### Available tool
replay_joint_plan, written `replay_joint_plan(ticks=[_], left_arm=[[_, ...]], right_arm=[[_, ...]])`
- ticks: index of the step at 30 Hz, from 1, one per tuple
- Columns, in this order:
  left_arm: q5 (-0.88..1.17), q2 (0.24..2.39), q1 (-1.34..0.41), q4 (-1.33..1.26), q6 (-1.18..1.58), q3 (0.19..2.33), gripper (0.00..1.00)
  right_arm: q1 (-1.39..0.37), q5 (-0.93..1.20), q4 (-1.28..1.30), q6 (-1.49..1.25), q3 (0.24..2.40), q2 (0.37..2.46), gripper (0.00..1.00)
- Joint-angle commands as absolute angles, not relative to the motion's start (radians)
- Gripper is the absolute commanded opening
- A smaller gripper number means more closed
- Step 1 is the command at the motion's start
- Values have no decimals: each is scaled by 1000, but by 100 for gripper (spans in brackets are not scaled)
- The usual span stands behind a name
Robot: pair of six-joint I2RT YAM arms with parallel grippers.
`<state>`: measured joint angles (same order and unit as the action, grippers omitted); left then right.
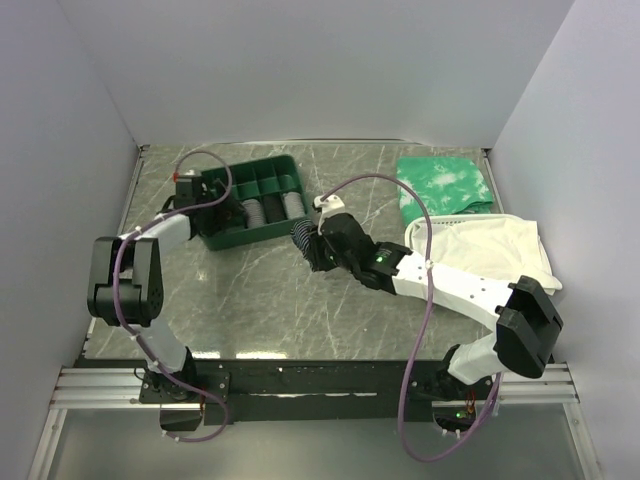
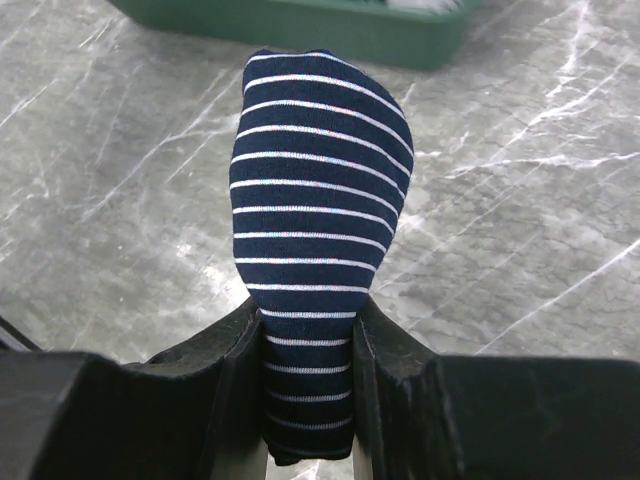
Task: Roll the underwear
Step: Move the storage box to the center of the board.
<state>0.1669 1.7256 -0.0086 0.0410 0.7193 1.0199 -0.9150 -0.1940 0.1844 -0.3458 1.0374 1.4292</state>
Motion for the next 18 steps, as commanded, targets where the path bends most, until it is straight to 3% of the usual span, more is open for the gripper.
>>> replay_joint_plan(ticks=[1, 8, 18], left_arm=[[290, 1688, -138, 113, 784, 985, 92], [249, 1574, -250, 163, 868, 1015, 94], [120, 1395, -239, 325, 867, 1100, 98]], right_arm=[[-890, -216, 164, -341, 1028, 1385, 0], [-876, -248, 179, -359, 1069, 1404, 0], [-874, -345, 331, -417, 1313, 1595, 0]])
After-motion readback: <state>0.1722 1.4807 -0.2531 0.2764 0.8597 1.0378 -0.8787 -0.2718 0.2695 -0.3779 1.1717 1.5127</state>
